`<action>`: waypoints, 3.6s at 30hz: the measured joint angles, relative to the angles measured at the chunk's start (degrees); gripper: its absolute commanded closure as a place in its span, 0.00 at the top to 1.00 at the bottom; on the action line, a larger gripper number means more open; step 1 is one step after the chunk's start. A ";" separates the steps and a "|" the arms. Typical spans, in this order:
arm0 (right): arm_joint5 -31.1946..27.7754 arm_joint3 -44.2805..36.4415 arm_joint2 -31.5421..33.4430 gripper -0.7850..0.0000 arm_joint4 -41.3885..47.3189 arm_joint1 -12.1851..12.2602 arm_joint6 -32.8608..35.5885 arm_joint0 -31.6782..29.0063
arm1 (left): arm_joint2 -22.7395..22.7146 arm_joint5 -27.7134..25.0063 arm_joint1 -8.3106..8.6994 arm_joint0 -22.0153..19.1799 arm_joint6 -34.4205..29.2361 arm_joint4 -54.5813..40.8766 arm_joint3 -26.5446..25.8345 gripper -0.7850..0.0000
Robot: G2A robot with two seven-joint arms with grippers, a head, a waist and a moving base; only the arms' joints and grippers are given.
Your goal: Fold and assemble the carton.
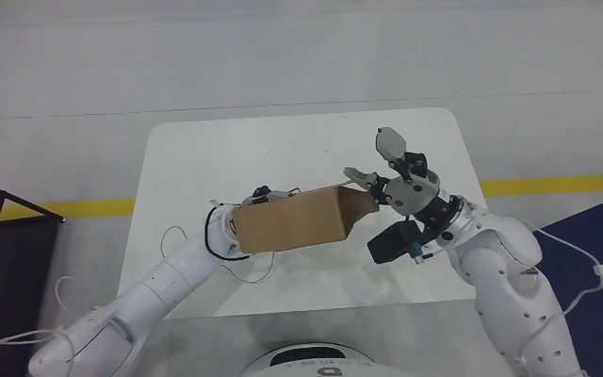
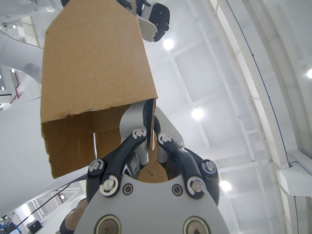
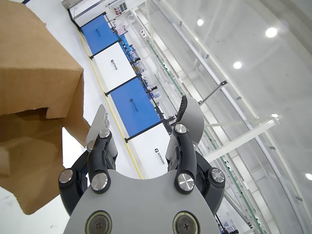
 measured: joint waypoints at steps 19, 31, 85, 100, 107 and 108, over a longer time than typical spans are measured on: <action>-5.17 -3.60 -1.09 0.73 -3.51 0.85 -0.34 -2.89 | -1.26 0.00 -0.13 -0.56 0.00 0.06 0.54 0.00; -2.05 -3.80 0.61 0.76 -2.02 1.08 -0.96 -5.26 | -3.31 0.00 0.09 0.72 0.00 -0.12 0.09 0.00; 9.56 9.33 3.69 0.69 15.24 0.48 -15.40 -11.07 | -3.93 0.00 -2.59 0.11 0.00 -0.06 -0.11 0.00; 7.64 7.77 2.59 0.69 14.84 0.59 -20.08 -11.04 | -1.61 0.00 -3.43 -0.66 0.00 0.01 1.56 0.00; 7.17 7.75 1.47 0.71 13.96 0.59 -19.72 -10.26 | -1.15 0.00 -3.63 -1.05 0.00 -0.14 1.72 0.00; 7.00 7.77 1.43 0.71 13.86 0.60 -19.64 -10.17 | -1.10 0.00 -3.64 -1.08 0.00 -0.14 1.74 0.00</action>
